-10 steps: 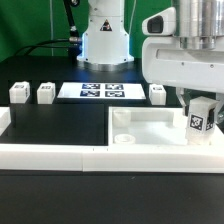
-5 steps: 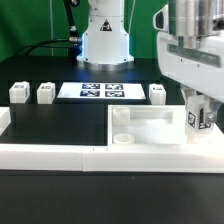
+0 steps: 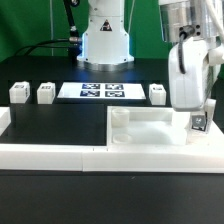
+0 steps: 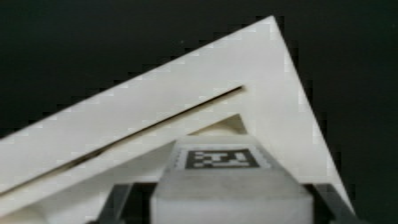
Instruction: Assemble square table
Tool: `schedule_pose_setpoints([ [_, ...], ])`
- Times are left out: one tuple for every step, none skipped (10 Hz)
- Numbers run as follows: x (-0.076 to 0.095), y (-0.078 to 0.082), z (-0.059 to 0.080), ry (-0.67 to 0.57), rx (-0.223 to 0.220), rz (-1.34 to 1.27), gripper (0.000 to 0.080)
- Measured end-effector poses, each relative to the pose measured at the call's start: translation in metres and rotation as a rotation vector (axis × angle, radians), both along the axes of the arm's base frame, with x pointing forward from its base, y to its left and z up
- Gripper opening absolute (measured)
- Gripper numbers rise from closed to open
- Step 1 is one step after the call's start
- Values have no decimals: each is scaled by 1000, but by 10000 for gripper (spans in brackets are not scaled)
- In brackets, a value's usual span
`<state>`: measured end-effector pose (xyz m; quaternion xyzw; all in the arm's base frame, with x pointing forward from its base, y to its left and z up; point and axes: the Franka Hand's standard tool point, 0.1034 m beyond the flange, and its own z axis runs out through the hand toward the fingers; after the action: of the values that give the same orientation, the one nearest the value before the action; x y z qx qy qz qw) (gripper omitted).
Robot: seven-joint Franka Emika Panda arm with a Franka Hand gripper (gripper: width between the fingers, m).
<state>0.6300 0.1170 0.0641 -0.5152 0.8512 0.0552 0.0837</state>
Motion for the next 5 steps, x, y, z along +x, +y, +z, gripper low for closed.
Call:
schedule_pose_setpoints([
  [0, 0, 0, -3, -3, 19, 377],
  [-1, 0, -1, -12, -10, 90, 377],
  [-3, 3, -4, -32, -21, 248, 510],
  [-5, 7, -7, -64, -32, 454, 620],
  [-11, 13, -9, -61, -26, 635, 640],
])
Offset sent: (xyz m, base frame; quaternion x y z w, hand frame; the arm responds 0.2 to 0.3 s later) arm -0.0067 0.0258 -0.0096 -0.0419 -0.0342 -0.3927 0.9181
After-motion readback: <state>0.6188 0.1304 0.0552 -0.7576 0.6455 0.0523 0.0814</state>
